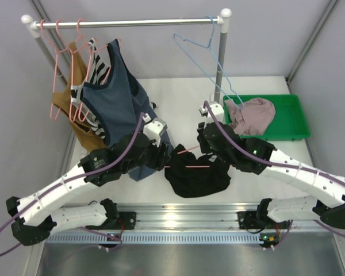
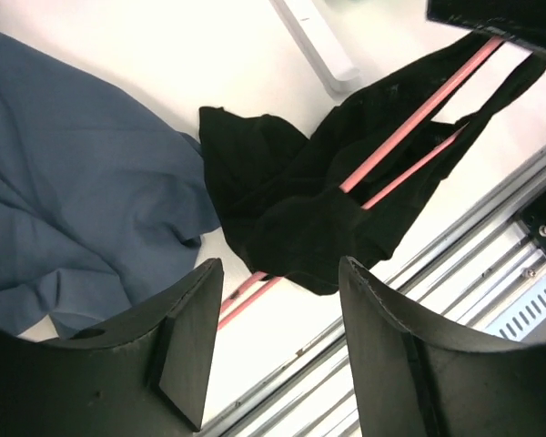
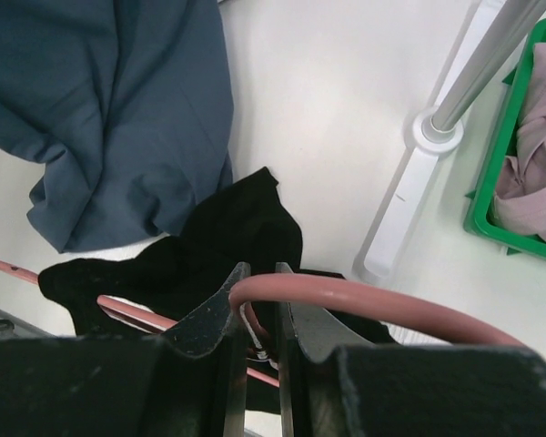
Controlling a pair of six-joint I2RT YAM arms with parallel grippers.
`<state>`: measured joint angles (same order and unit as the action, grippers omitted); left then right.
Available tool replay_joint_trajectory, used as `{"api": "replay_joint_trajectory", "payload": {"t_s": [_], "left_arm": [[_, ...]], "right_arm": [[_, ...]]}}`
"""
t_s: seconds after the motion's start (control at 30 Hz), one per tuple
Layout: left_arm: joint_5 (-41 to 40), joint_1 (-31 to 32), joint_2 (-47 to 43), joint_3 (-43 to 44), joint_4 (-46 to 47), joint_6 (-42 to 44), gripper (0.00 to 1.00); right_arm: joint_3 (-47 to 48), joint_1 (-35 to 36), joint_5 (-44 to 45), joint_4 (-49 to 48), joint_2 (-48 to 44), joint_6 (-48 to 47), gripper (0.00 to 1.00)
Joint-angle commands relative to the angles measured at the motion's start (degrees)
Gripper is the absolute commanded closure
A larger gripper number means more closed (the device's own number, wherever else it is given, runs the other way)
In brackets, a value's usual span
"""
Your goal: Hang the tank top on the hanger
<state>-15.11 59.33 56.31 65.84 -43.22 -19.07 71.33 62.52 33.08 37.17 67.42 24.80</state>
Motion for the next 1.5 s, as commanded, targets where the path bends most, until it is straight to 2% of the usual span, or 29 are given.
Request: {"api": "replay_joint_trajectory", "payload": {"t_s": [0.0,0.1,0.17,0.2,0.33,0.57,0.8,0.97,1.13,1.33,1.47], "left_arm": [[9.2,-2.2,-2.5,-3.6,7.5,3.1,0.41],[12.8,-2.3,-3.2,-2.9,9.2,4.6,0.4],[13.8,-2.3,-3.1,-1.1,9.4,6.1,0.24],[14.0,-2.3,-3.3,-0.3,9.7,6.6,0.24],[14.6,-2.3,-3.6,4.2,11.2,9.0,0.24],[16.9,-2.3,-0.9,13.3,8.5,15.2,0.23],[16.3,-2.3,-0.7,19.7,8.3,18.5,0.22],[16.4,-2.3,-0.9,21.8,6.8,20.9,0.21],[16.9,-2.3,-1.4,21.4,4.6,22.7,0.2],[22.1,-2.3,0.0,20.9,2.3,24.2,0.21],[22.8,-2.3,0.2,18.7,2.1,25.1,0.22]], "right_arm": [[3.1,1.4,-0.6,0.8,-2.6,-1.3,1.0],[4.9,2.0,-0.5,2.5,-3.3,-1.9,1.0],[6.4,2.2,-0.4,3.3,-3.3,-2.6,1.0],[8.4,2.5,-0.2,4.4,-3.3,-2.9,1.0],[14.6,3.5,1.7,8.1,-1.9,-5.1,1.0],[25.8,5.9,3.7,13.4,2.4,-8.5,1.0],[46.1,9.1,7.3,21.9,9.9,-13.2,1.0],[55.9,10.7,10.5,27.9,15.5,-14.2,1.0],[52.7,11.2,10.5,27.3,14.6,-13.7,1.0],[49.3,11.2,8.8,26.0,12.4,-13.4,1.0],[48.4,11.3,8.9,26.1,11.7,-13.0,1.0]]}}
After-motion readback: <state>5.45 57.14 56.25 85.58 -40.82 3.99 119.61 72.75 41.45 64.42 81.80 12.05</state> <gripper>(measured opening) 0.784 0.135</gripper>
